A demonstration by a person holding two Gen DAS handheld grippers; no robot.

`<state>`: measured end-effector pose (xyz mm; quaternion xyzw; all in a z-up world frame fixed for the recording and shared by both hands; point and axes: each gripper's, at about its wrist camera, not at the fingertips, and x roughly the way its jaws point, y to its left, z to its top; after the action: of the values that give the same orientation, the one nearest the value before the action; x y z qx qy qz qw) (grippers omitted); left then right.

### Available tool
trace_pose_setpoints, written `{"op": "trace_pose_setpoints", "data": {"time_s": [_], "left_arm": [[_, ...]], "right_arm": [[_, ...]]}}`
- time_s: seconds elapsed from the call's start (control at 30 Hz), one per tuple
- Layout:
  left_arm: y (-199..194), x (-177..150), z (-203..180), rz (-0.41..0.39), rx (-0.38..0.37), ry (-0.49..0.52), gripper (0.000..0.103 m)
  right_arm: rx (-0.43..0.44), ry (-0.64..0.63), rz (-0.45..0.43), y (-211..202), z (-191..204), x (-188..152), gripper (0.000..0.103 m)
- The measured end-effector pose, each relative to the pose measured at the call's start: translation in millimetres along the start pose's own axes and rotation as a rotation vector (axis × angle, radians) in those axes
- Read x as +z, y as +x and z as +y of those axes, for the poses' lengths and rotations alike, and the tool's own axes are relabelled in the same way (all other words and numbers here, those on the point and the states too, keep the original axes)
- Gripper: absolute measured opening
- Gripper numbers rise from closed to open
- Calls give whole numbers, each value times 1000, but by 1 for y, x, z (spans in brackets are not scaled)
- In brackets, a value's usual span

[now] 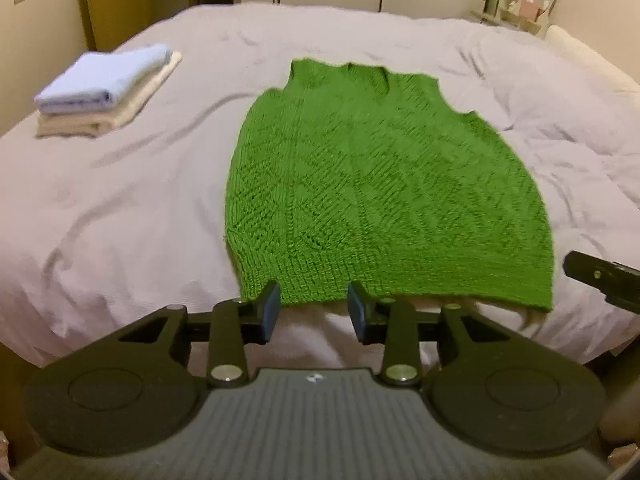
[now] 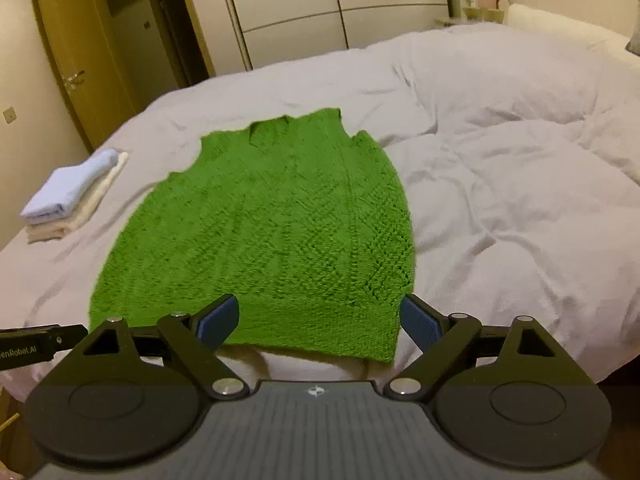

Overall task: Fold clothes
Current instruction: 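Release the vest and hold both grippers open above the flattened vest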

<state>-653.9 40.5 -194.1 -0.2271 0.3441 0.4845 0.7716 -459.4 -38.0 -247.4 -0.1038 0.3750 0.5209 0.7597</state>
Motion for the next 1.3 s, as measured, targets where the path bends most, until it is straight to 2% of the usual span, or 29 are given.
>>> {"op": "trace_pose_setpoints", "data": {"time_s": [0.2,0.4,0.97,1.3], "left_arm": [[-22,-4,-8,-37,4,32,40],[-34,-9,-20,-60,6,62,46],[-39,-25,-14,-39,47,65,60],[-16,-12,-9,-28,40,58,67]], "right_arm": [[28,-10,-72,-32,12,3,89],[31,-12,-117,-48,15,6,90],[31,-32,-49,-28,24,-5,90],[2,-56,1,-1,29,1,90]]}}
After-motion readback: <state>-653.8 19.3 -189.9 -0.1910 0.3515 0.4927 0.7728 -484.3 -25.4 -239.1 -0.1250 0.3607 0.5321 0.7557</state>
